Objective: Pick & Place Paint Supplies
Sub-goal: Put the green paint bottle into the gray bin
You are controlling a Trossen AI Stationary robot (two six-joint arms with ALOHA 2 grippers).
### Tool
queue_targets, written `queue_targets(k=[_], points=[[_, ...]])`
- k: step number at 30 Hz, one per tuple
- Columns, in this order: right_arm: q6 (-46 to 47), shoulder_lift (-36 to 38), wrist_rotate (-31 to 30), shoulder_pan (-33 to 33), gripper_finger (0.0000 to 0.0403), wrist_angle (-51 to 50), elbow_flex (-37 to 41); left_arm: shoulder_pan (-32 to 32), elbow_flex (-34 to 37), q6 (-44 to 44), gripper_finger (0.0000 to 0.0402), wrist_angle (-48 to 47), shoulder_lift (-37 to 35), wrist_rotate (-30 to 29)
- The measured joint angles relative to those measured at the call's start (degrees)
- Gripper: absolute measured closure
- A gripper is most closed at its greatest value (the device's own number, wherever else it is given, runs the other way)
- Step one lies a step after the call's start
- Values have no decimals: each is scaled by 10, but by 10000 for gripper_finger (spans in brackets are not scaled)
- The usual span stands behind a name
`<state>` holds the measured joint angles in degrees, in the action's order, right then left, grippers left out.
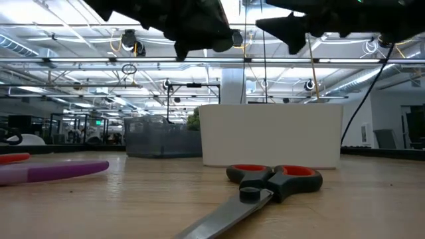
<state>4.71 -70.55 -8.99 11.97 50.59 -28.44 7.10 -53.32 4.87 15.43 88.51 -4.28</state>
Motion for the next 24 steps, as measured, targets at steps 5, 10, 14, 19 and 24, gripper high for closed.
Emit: queue_targets(k=[5,10,14,19,24], points=[[0,-42,0,0,142,-80,-73,24,-7,-20,274,-39,0,-35],[9,-72,-3,0,148,-81,-95,43,-7,-4,273,-61,0,-50],[14,-104,-15,1,148,-42,-96,53,-7,4,273,-62,0,-70],[2,-127,-13,1,148,-15,-96,55,-7,25,273,-64,0,-73],[5,-129,-3,1,147,-15,-96,55,-7,30,273,-64,0,-73]])
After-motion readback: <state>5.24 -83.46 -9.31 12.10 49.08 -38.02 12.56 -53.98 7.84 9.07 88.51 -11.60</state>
